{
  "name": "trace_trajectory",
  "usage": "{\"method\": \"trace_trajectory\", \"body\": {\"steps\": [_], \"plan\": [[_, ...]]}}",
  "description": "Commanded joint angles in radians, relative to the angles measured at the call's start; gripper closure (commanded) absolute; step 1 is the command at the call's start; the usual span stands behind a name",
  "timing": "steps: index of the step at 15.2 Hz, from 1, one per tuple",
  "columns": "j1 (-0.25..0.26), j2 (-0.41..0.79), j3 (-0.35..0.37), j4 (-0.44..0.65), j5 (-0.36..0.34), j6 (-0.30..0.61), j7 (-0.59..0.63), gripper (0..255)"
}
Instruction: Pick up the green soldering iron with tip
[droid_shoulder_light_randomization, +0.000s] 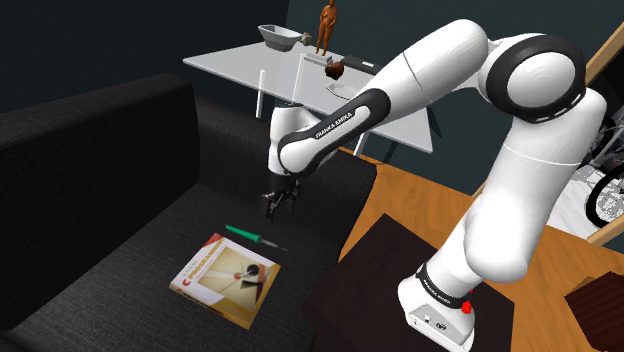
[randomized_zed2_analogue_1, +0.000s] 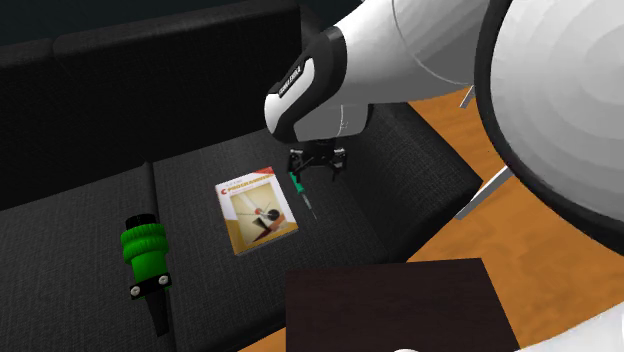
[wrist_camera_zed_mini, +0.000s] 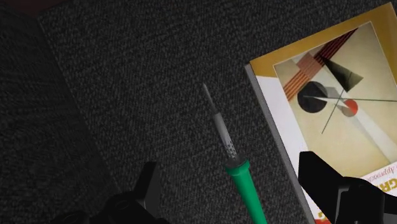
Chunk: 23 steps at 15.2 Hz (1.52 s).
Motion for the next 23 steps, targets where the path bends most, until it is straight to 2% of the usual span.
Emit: {"method": "trace_trajectory", "body": {"steps": [1, 6, 16, 17, 23], "plan": [[0.015, 0.081, 0.001, 0.047, -0.013, 0.033, 0.021, 0], [0.052, 0.281, -0.01, 0.192, -0.044, 0.085, 0.057, 0], [0.062, 0.377, -0.021, 0.216, -0.054, 0.155, 0.055, 0], [0.062, 0.376, -0.021, 0.216, -0.054, 0.155, 0.055, 255], [0.062, 0.377, -0.021, 0.217, -0.054, 0.155, 0.056, 255]]}}
